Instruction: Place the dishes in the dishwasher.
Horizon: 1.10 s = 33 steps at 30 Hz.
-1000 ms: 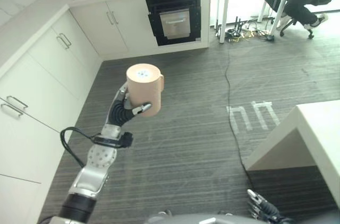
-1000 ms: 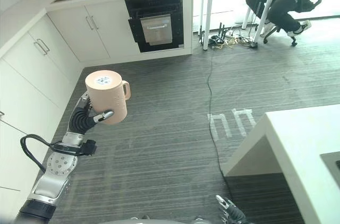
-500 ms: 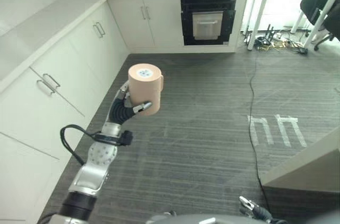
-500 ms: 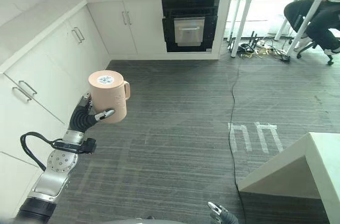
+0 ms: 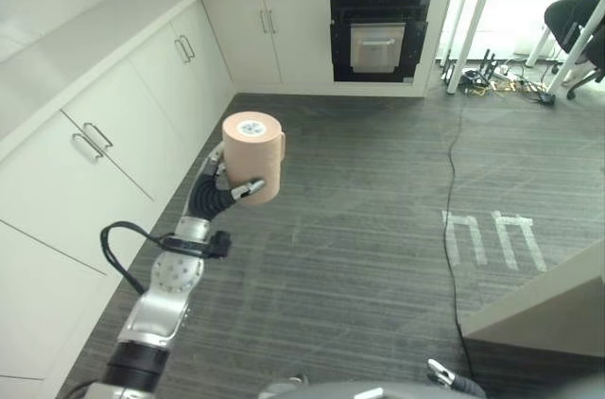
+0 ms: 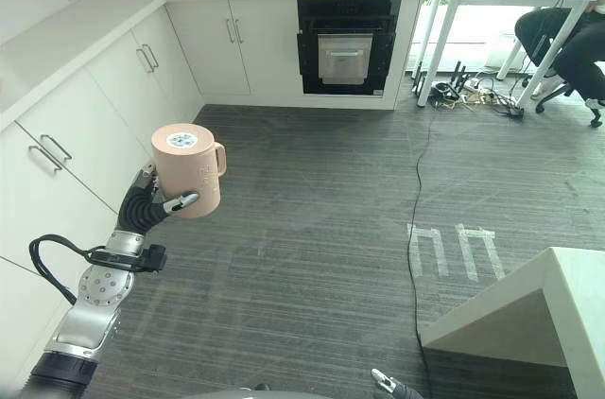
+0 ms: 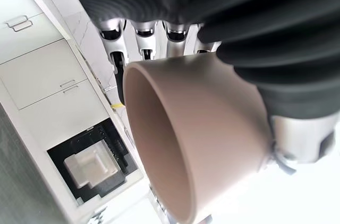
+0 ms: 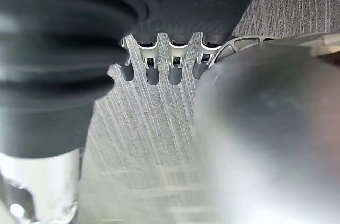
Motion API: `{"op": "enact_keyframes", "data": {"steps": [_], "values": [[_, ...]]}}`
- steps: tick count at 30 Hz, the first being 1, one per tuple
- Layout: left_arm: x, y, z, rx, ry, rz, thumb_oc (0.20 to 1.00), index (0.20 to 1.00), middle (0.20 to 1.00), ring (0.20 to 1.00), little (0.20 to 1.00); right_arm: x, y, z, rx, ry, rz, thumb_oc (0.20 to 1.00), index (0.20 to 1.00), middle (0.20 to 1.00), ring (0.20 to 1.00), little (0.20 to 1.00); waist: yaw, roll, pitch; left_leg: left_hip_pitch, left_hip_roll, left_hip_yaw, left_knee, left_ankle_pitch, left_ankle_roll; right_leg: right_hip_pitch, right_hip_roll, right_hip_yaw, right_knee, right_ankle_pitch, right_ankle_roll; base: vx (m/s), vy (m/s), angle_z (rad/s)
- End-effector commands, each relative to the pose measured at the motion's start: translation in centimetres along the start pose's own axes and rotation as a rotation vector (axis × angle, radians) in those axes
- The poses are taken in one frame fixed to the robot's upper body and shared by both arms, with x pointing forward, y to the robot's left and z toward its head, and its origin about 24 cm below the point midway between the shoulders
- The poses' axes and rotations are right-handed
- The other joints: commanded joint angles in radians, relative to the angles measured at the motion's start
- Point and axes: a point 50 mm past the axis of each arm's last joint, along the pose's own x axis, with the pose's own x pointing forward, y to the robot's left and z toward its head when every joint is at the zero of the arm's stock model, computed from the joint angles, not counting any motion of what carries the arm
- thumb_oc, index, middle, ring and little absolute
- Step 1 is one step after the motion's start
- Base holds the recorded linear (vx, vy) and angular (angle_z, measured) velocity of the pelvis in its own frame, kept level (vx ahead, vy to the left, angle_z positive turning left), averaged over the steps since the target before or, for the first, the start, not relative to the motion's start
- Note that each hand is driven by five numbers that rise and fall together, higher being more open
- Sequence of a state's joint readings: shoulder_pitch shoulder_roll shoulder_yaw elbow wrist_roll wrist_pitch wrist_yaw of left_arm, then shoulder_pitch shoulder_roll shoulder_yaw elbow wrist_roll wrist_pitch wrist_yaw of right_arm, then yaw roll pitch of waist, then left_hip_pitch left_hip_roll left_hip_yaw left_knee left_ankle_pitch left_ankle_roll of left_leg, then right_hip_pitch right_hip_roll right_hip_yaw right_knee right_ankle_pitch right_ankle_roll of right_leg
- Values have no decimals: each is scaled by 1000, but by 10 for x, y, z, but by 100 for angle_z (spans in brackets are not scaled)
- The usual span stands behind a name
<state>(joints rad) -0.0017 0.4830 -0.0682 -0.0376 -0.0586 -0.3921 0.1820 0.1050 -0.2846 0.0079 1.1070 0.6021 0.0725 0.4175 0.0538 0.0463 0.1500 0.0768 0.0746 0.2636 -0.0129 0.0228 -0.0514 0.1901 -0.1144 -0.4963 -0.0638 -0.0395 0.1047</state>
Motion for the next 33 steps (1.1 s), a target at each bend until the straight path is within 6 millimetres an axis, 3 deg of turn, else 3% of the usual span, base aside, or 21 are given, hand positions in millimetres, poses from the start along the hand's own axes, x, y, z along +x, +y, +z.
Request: {"op": "enact_keyframes", "data": {"steps": [1,7,8,13,16,17,18,19,21,22,23,24,25,26,28,30,31,32,33], "values": [[15,17,27,7,-195,109,200,200,200,200,200,7,16,27,-91,-80,62,1000,1000,1000,1000,1000,-46,-40,35,10,-21,59,119,-98,8,-55,-1,148,44,52,-2,15,69,33],[28,14,32,13,-204,97,200,200,200,200,200,8,16,7,-95,-46,48,1000,1000,1000,1000,1000,-70,-32,1,83,-21,40,-5,-72,-11,-24,27,160,27,24,-6,38,0,7],[29,15,32,14,-204,100,200,200,200,200,200,8,16,7,-102,-48,47,1000,1000,1000,1000,1000,-71,-33,4,73,-20,55,3,-55,-6,-34,27,150,32,36,-14,-35,-103,18],[28,17,33,29,-201,92,200,200,200,200,200,5,10,12,-113,-58,35,1000,1000,1000,1000,1000,-72,-44,4,60,-16,44,63,-74,-9,-25,42,175,38,25,-28,5,-117,6],[27,17,31,65,-196,79,200,200,200,200,200,5,7,15,-164,-49,-25,1000,1000,1000,1000,1000,-69,-55,9,28,-44,25,162,-127,11,-34,43,193,56,15,-39,7,-150,0],[27,17,31,76,-195,71,200,200,200,200,200,5,5,16,-207,-36,-65,1000,1000,1000,1000,1000,-59,-63,25,-54,-49,13,351,-105,3,-28,39,201,62,11,-58,24,-172,4],[27,17,31,77,-196,70,200,200,200,200,200,6,6,18,-220,-40,-66,1000,1000,1000,1000,1000,-55,-63,31,-86,-44,3,404,-90,-3,-24,41,204,61,10,-63,76,-149,7],[26,20,31,83,-200,68,200,200,200,200,200,7,7,23,-245,-54,-71,1000,1000,1000,1000,1000,-37,-58,50,-165,-30,-33,472,-24,-27,-10,51,220,57,10,-71,111,-29,5],[25,22,32,87,-201,67,200,200,200,200,200,7,7,25,-247,-59,-68,1000,1000,1000,1000,1000,-30,-55,56,-180,-23,-40,460,-5,-33,-5,56,226,57,9,-71,155,64,-20],[22,27,32,92,-196,73,200,200,200,200,200,9,10,30,-260,-59,-60,1000,1000,1000,1000,1000,-15,-39,61,-171,11,-41,327,48,-43,2,66,233,65,-5,-68,350,263,-23],[19,28,32,93,-190,76,200,200,200,200,200,10,12,33,-268,-55,-54,1000,1000,1000,1000,1000,-5,-22,63,-173,82,-46,180,146,-71,20,75,229,63,-18,-68,442,285,-27],[19,28,32,92,-189,76,200,200,200,200,200,10,12,33,-268,-54,-55,1000,1000,1000,1000,1000,-3,-25,62,-167,91,-56,156,147,-86,32,70,236,62,-31,-65,415,278,-36],[19,27,33,87,-191,81,200,200,200,200,200,10,12,33,-261,-55,-63,1000,1000,1000,1000,1000,-1,-26,68,-173,131,-47,97,187,-98,45,56,226,66,-40,-65,395,394,-42],[22,26,32,80,-198,90,200,200,200,200,200,10,11,32,-227,-56,-82,1000,1000,1000,1000,1000,-13,-24,59,-149,152,12,49,164,-102,47,23,183,102,-67,-56,388,488,-31],[24,25,32,90,-202,85,200,200,200,200,200,10,10,32,-206,-58,-98,1000,1000,1000,1000,1000,-19,-23,52,-126,143,40,31,142,-92,44,6,172,134,-82,-47,314,379,-14],[30,24,37,121,-222,50,200,200,200,200,200,10,10,19,-140,-53,-116,1000,1000,1000,1000,1000,-3,-30,28,-103,63,-20,22,78,-50,73,-24,183,226,-142,-28,552,457,2],[35,23,39,129,-232,14,200,200,200,200,200,11,15,15,-77,-87,-127,1000,1000,1000,1000,1000,-4,-33,17,-88,5,-31,4,61,9,41,-44,190,354,-69,9,560,547,31],[39,20,40,147,-243,-20,200,200,200,200,200,13,23,15,-6,-130,-113,1000,1000,1000,1000,1000,-11,-45,10,-69,-57,-43,-12,32,64,3,-71,215,525,44,56,410,509,82],[40,19,40,158,-246,-25,200,200,200,200,200,13,28,16,15,-154,-106,1000,1000,1000,1000,1000,-20,-44,11,-52,-87,-53,-23,13,95,-45,-78,236,647,95,75,356,449,106]]}}
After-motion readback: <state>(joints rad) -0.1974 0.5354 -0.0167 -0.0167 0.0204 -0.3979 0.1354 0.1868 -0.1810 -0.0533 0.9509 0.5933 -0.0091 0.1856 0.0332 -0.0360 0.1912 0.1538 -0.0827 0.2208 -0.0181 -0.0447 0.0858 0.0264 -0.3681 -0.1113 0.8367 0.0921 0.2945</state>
